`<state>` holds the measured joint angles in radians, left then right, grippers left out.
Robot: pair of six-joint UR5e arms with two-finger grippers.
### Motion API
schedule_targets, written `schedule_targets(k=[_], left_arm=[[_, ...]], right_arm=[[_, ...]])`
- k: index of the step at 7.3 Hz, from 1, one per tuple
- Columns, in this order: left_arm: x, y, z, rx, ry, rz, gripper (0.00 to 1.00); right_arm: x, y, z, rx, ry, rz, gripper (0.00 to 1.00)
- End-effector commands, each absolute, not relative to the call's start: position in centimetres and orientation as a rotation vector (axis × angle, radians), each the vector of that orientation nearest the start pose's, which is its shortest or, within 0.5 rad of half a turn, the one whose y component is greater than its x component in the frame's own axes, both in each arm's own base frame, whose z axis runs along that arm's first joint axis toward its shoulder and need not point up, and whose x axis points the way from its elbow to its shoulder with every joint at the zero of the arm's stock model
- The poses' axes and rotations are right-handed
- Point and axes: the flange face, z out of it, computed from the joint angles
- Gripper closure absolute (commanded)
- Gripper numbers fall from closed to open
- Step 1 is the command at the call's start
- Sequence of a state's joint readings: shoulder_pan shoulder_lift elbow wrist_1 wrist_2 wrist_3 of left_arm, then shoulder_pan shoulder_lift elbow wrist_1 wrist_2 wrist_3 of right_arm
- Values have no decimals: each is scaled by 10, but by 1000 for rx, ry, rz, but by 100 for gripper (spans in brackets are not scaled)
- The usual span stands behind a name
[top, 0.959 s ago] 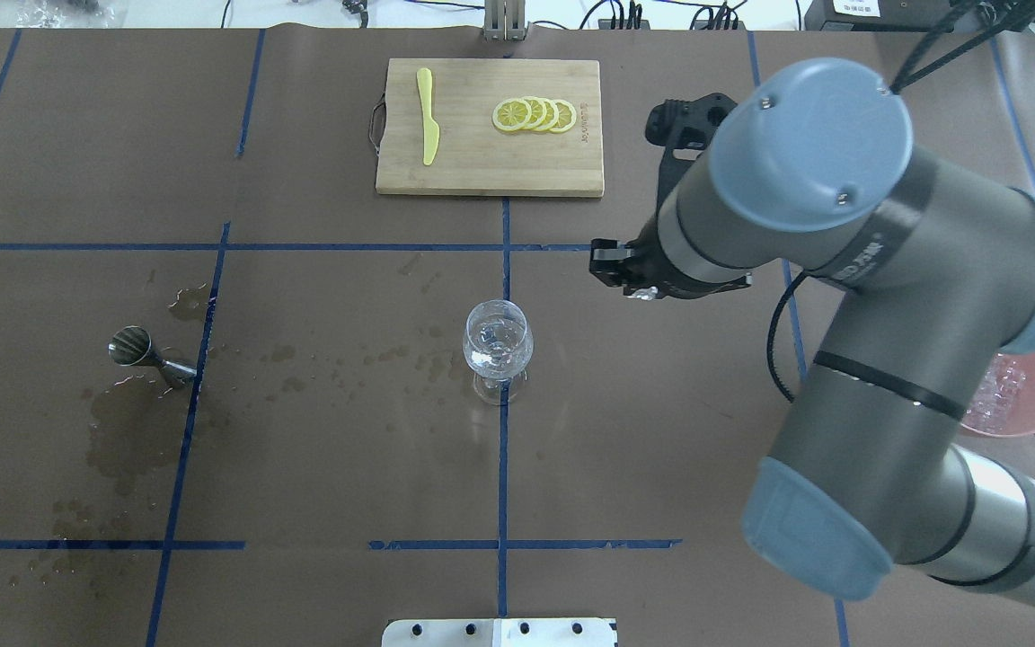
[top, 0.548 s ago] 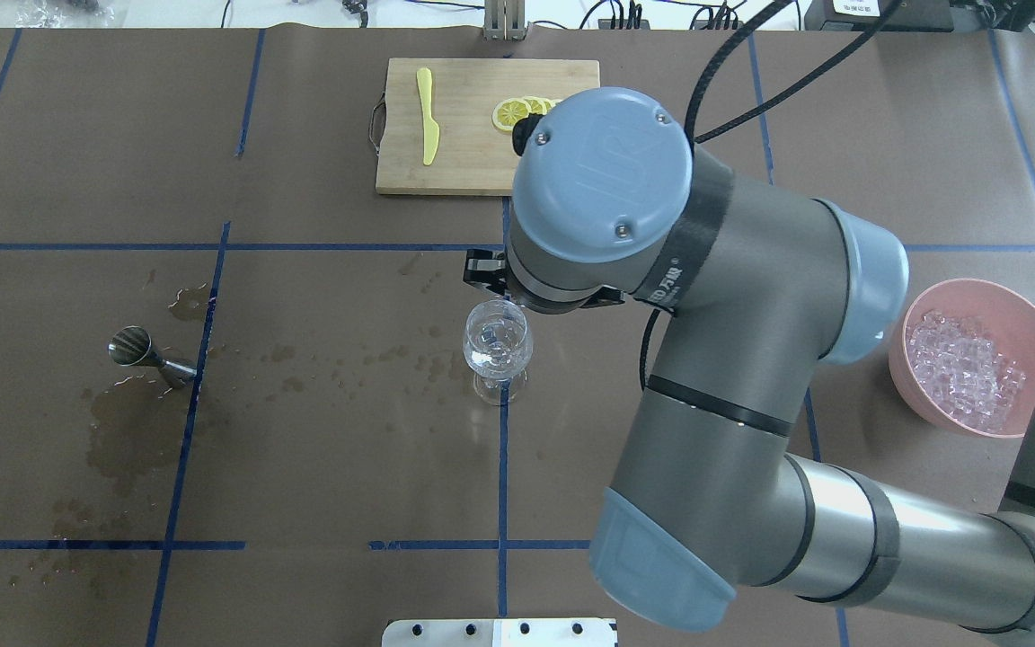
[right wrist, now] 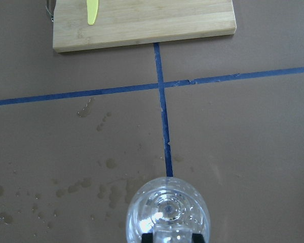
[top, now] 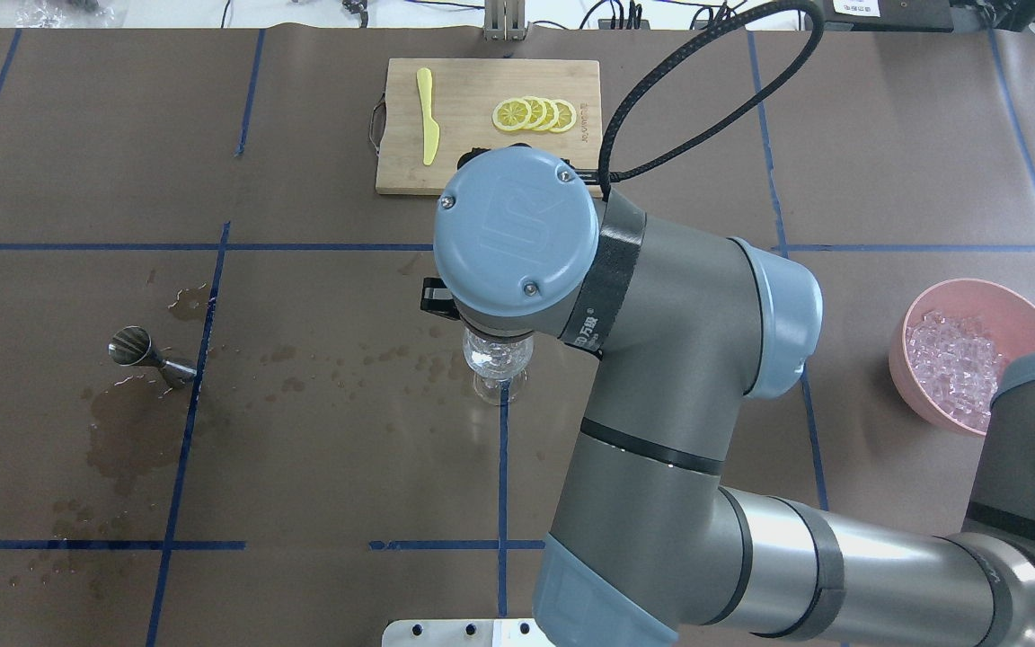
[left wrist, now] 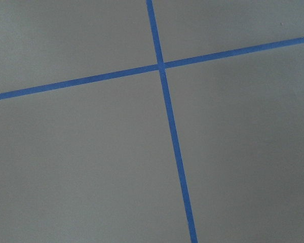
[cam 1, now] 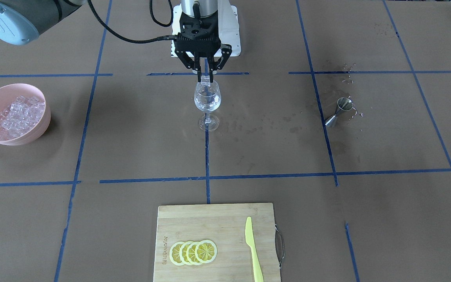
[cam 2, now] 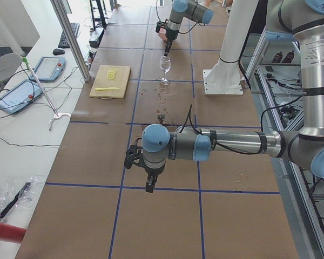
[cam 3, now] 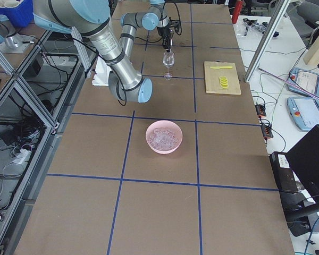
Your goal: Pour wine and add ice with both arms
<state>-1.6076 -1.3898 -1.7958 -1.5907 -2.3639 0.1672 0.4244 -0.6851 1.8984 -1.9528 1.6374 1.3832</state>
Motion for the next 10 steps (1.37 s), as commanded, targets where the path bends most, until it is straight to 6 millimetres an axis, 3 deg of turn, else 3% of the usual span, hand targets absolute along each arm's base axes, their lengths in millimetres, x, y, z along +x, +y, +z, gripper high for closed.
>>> schedule_targets(k=[1, 2, 5, 6, 7, 8, 10], left_arm=[[-78, -417, 628, 139, 784, 148, 0], [-78, -416, 629, 138, 784, 149, 0], [-78, -416, 629, 136, 784, 148, 0], [-78, -416, 629, 138, 783, 152, 0], [-78, -416, 632, 137, 784, 154, 0], [-78, -417, 631, 140, 785, 157, 0], [-78, -418, 627, 148, 785, 160, 0]], right_arm=[[-505, -362, 60, 190, -808, 190, 40], [-506, -362, 60, 203, -804, 193, 0], [-499, -363, 55, 209, -817, 184, 0], [-478, -389, 57, 224, -812, 196, 0], [-444, -426, 71, 210, -801, 159, 0], [-406, -464, 102, 202, -773, 116, 0], [-309, -525, 180, 227, -697, -24, 0]])
